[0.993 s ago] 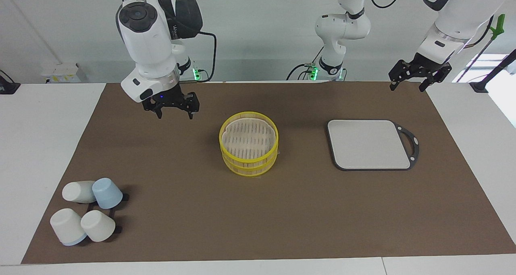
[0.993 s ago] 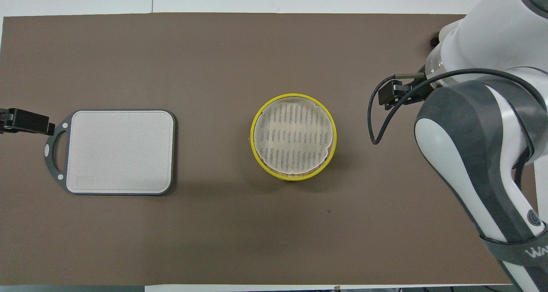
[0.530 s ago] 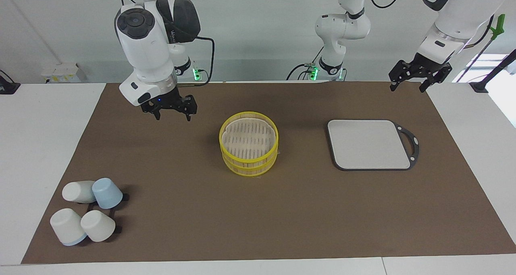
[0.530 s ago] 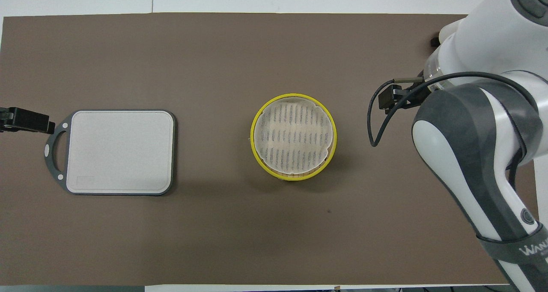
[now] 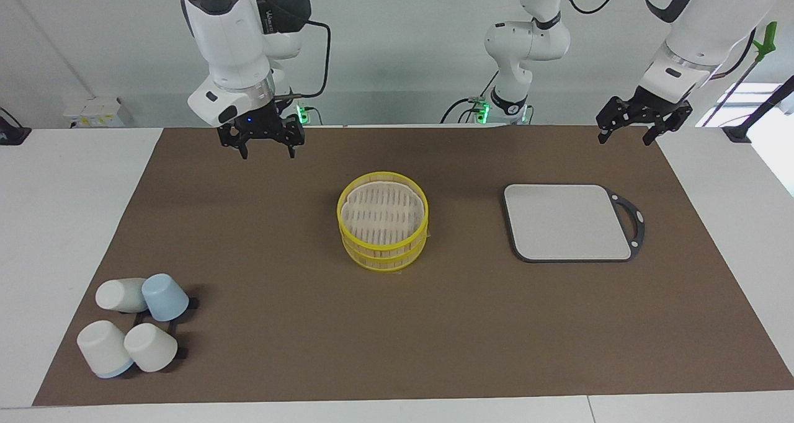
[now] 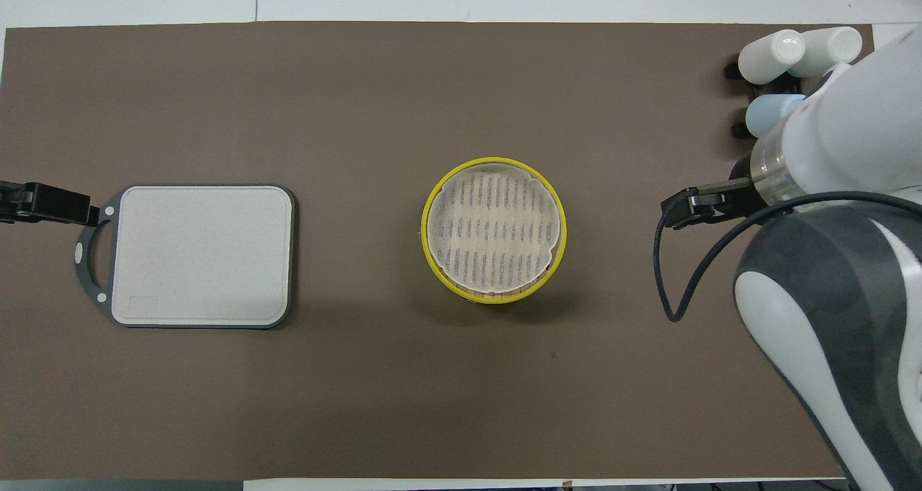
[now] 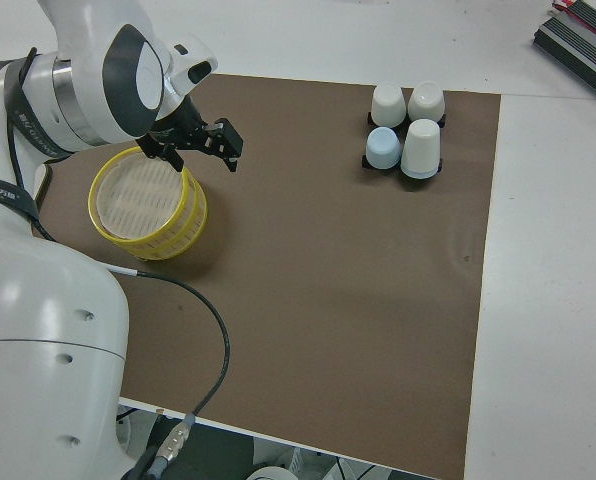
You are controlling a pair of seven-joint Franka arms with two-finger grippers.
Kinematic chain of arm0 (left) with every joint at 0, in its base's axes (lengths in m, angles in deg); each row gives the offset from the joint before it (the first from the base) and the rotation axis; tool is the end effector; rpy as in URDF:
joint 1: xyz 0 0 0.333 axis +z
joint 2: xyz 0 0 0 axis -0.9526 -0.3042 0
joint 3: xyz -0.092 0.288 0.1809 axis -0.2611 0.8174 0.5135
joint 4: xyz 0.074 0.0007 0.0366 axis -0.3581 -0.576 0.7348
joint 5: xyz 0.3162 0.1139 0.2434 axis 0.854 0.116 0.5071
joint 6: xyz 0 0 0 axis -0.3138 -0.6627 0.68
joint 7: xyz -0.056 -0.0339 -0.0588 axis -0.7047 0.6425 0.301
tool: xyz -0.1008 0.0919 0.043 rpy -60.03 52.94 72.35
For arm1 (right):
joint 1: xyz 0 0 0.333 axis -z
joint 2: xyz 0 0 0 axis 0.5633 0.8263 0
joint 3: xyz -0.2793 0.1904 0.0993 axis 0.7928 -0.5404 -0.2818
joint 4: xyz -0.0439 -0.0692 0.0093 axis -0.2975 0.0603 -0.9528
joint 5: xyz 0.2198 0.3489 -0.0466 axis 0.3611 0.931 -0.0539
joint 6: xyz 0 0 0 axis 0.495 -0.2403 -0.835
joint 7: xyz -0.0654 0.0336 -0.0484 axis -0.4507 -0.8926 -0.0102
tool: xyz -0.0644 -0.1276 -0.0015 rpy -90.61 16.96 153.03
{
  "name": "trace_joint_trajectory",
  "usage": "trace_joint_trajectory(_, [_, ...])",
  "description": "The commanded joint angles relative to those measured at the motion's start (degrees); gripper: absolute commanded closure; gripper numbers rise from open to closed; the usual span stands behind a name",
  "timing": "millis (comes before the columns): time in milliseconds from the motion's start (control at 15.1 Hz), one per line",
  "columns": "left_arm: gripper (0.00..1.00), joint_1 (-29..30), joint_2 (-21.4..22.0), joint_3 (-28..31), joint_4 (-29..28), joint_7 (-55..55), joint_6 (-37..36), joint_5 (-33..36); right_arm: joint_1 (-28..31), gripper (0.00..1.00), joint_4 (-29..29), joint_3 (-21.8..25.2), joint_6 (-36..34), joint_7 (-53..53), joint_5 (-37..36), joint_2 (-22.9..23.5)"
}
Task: Place bun in steamer
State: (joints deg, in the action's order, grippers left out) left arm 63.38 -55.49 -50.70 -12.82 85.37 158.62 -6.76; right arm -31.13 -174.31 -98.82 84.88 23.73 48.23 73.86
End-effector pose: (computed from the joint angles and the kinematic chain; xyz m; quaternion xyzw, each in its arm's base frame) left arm 0.5547 -0.0054 0.6160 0.9978 -0.0646 -0.0085 0.0080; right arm 0.5613 0.1173 0.5741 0.9979 0.0460 -0.0359 0.0271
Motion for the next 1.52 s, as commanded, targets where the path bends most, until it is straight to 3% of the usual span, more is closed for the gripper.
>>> trace_joint_trajectory(0, [0.00,-0.58,1.66,0.49,-1.99,0.78,1.57,-0.52,0.19,0.00,-1.88,0.99,1.43,-2.39,1.39,-0.76])
trace_joint_trajectory(464, [0.00,-0.58,1.66,0.49,-2.16,0.78,1.49,-0.52,0.02,0.00,-1.88,1.78,4.51,-1.42,1.39,-0.49])
trace_joint_trajectory(728, [0.00,-0.67,1.66,0.49,-2.16,0.78,1.40,-0.61,-6.04,0.00,-1.97,7.48,4.59,-1.33,1.39,-0.49])
trace_joint_trajectory(1457, [0.00,-0.58,1.66,0.49,-2.16,0.70,1.22,-0.52,-6.05,0.00,-0.83,9.34,4.68,-0.02,1.56,-0.32])
